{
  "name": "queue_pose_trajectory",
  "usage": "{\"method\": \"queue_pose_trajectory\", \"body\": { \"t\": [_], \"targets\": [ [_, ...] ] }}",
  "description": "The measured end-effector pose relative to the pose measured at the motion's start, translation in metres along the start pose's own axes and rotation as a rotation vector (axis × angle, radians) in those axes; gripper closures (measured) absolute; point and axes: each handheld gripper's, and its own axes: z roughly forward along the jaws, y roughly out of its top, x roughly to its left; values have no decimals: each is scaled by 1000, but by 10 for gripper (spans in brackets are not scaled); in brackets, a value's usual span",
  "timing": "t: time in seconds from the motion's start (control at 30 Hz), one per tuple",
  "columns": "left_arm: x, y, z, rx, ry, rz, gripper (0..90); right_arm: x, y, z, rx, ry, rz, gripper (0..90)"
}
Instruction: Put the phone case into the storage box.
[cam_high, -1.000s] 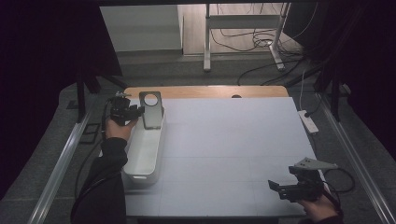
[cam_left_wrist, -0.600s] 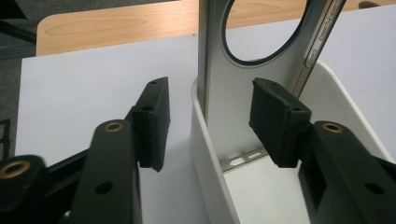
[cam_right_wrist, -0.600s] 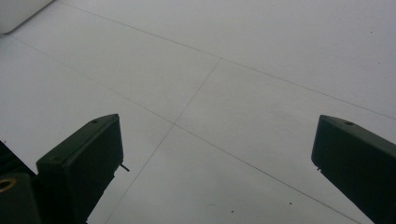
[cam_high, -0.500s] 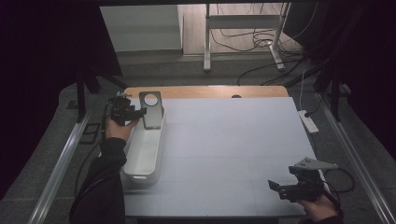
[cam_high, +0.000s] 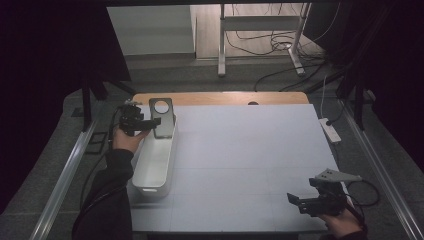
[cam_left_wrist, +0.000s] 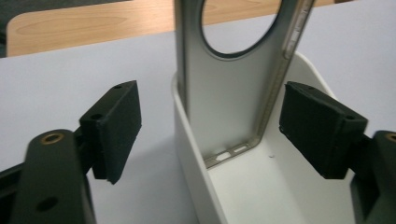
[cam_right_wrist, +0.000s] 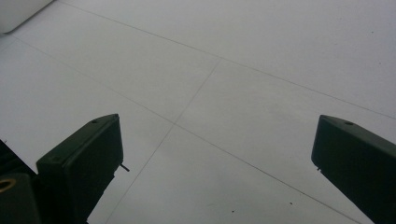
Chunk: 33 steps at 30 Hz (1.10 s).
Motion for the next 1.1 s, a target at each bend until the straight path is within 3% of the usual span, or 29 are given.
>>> {"method": "queue_pose_trajectory", "body": {
  "t": [0.23, 0.5, 1.1],
  "targets": [
    [0, -2, -2, 15, -37, 3, 135, 0, 0, 0, 1, 0, 0, 24],
    [-2, -3, -6, 22, -57, 37, 40, 0, 0, 0, 2, 1, -1, 24],
    [-10, -8, -17, 2, -81, 82, 10, 1, 0, 0, 5, 0, -3, 24]
  ]
}}
